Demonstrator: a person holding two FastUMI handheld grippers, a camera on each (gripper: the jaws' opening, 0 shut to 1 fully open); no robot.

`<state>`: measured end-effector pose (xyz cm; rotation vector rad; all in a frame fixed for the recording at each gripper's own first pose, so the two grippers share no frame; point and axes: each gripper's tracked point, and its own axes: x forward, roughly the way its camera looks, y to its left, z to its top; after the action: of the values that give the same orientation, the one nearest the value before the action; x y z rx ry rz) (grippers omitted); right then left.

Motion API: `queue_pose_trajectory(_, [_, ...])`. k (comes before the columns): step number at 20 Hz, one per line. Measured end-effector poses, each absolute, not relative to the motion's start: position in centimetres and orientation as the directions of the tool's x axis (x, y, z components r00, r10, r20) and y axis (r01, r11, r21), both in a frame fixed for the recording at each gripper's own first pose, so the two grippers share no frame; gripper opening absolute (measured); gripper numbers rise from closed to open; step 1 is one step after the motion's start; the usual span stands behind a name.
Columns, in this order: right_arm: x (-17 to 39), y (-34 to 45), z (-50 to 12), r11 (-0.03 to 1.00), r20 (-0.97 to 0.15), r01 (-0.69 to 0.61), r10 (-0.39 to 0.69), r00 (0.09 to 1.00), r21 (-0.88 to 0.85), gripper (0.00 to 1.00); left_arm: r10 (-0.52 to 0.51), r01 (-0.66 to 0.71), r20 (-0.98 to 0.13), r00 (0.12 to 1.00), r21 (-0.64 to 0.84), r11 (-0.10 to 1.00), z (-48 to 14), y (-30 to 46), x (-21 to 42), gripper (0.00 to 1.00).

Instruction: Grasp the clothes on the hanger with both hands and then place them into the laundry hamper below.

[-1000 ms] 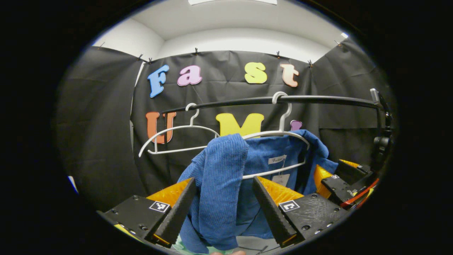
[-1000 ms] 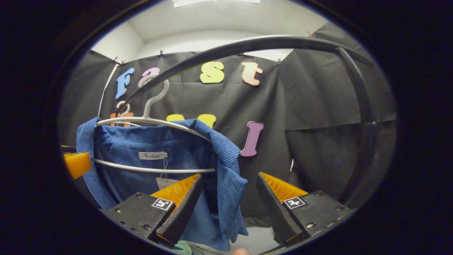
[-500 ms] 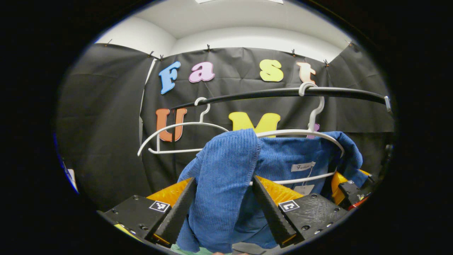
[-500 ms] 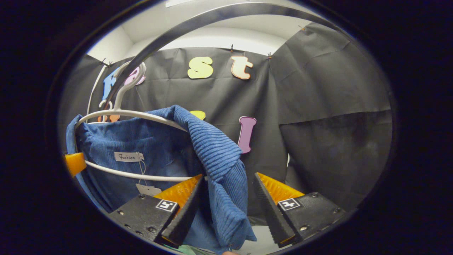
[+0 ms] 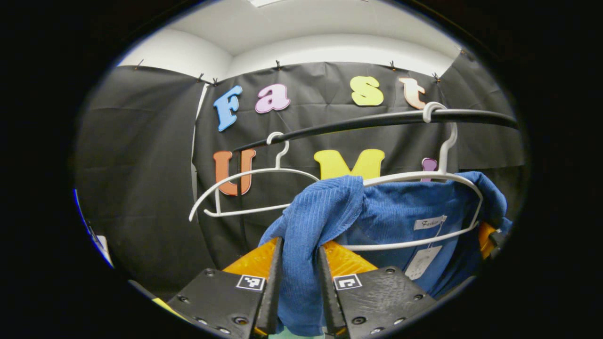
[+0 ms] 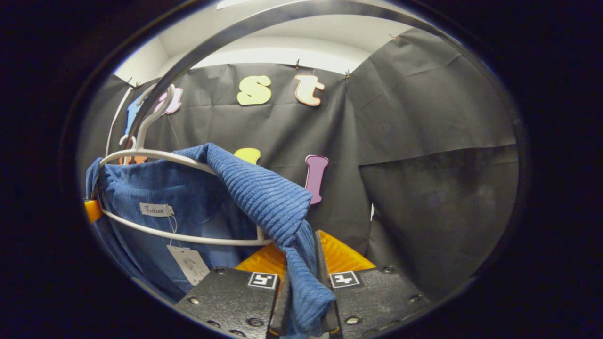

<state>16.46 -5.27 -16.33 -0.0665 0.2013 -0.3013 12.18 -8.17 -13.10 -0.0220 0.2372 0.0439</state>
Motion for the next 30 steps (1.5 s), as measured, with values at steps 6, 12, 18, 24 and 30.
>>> queue_pose_trajectory(6, [16.1,-6.1,-16.3,0.941,-0.206,0.327,-0.337,0.919,-0.086,0.1,-0.064,0.066,-0.229,0.971,0.002,0.998,-12.3,-7.7,12.6,0.1])
queue_pose_trajectory(12, [16.2,-6.2,-15.3,0.935,-0.221,0.339,-0.353,0.909,-0.099,0.09,-0.146,0.152,-0.21,0.967,0.012,0.988,-9.3,-5.4,13.6,0.1])
queue_pose_trajectory(18, [15.4,-6.3,-15.5,0.94,-0.247,0.329,-0.341,0.907,-0.089,0.08,-0.329,0.328,-0.224,0.917,-0.043,0.944,-6.5,-3.7,13.9,0.09])
queue_pose_trajectory(24, [14.8,-6.8,-14.8,0.938,-0.248,0.34,-0.347,0.904,-0.073,0.08,-0.522,0.507,-0.243,0.817,-0.126,0.853,-3.4,-4.2,12.0,0.13])
queue_pose_trajectory(30, [14.4,-7.3,-13.5,0.939,-0.236,0.338,-0.345,0.909,-0.07,0.08,-0.619,0.584,-0.257,0.742,-0.207,0.785,-1.9,-3.4,11.6,0.13])
